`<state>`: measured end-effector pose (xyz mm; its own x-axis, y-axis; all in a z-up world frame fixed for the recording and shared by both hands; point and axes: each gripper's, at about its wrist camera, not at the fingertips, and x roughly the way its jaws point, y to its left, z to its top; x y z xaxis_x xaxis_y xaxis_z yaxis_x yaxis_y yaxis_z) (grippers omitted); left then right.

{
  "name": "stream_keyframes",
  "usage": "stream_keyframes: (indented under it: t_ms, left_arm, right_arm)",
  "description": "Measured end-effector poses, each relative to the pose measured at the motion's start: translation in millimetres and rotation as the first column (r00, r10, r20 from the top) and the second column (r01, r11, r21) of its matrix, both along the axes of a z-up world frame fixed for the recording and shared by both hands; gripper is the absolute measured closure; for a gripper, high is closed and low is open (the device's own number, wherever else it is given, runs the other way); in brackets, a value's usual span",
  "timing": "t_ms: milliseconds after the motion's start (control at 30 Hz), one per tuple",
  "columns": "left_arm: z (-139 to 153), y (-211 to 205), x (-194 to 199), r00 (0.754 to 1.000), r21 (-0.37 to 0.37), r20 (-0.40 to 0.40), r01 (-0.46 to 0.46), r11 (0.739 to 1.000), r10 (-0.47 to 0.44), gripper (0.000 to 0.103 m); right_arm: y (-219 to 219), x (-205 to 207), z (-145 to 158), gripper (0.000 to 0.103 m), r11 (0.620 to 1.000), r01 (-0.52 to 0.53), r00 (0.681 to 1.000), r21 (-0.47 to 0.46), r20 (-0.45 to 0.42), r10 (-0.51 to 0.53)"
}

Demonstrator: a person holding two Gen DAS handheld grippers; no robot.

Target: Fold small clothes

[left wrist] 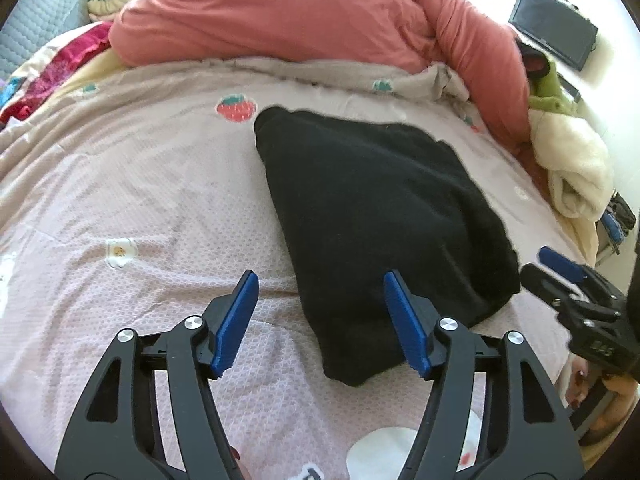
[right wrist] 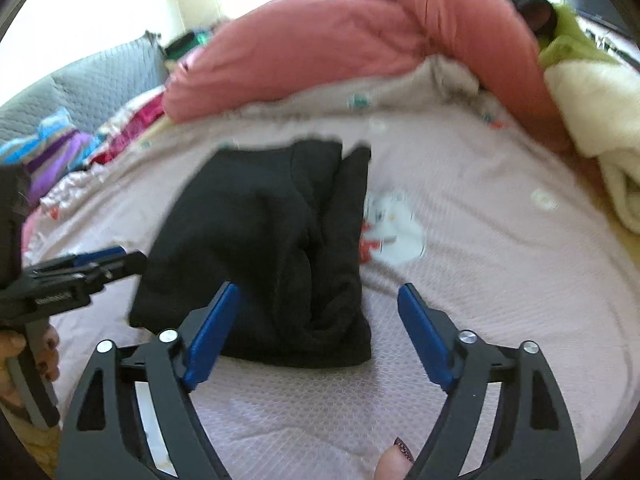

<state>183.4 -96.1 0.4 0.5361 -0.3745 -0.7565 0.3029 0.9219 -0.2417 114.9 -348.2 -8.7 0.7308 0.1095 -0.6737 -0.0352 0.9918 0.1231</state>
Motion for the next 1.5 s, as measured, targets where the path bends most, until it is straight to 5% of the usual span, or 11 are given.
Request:
stream_keyframes:
  t_ms: [300, 567, 833, 1067, 1333, 1500]
  left_arm:
    - [35, 8, -42, 0.992, 0.007, 0.122, 0.000, 1.000, -0.001, 0.010]
    - [48, 19, -73, 0.983, 0.010, 0.184, -0.033, 0.999, 0.030, 0.010]
    - [36, 35, -91, 0.987, 0.014, 0.145, -0.069, 0.998, 0.066, 0.010]
    - [10, 55, -111, 0.988, 0.026, 0.098, -0.120, 0.992, 0.117, 0.010]
    - [-13, 60, -121, 0.988, 0.034, 0.049, -0.149, 0.988, 0.148, 0.010]
    - [-16, 57, -125, 0.990, 0.029, 0.035, -0.137, 0.990, 0.136, 0.010]
  right_arm:
    - [1, -45, 39, 0.005, 1.000, 0.012, 0.987, -0.007, 0.163, -0.010]
    - [10, -68, 48, 0.005, 1.000, 0.000, 0.981, -0.011, 0.192, 0.002]
    - [28, -91, 43, 0.005, 0.999, -0.012, 0.980, 0.040, 0.198, 0.004]
    - [43, -107, 18, 0.005, 0.999, 0.033, 0.988, 0.038, 0.149, -0.038]
    - [58, -105, -28, 0.005, 0.997, 0.071, 0.997, -0.005, -0.019, -0.071]
    - [60, -107, -29, 0.005, 0.998, 0.065, 0.998, -0.006, -0.022, -0.065]
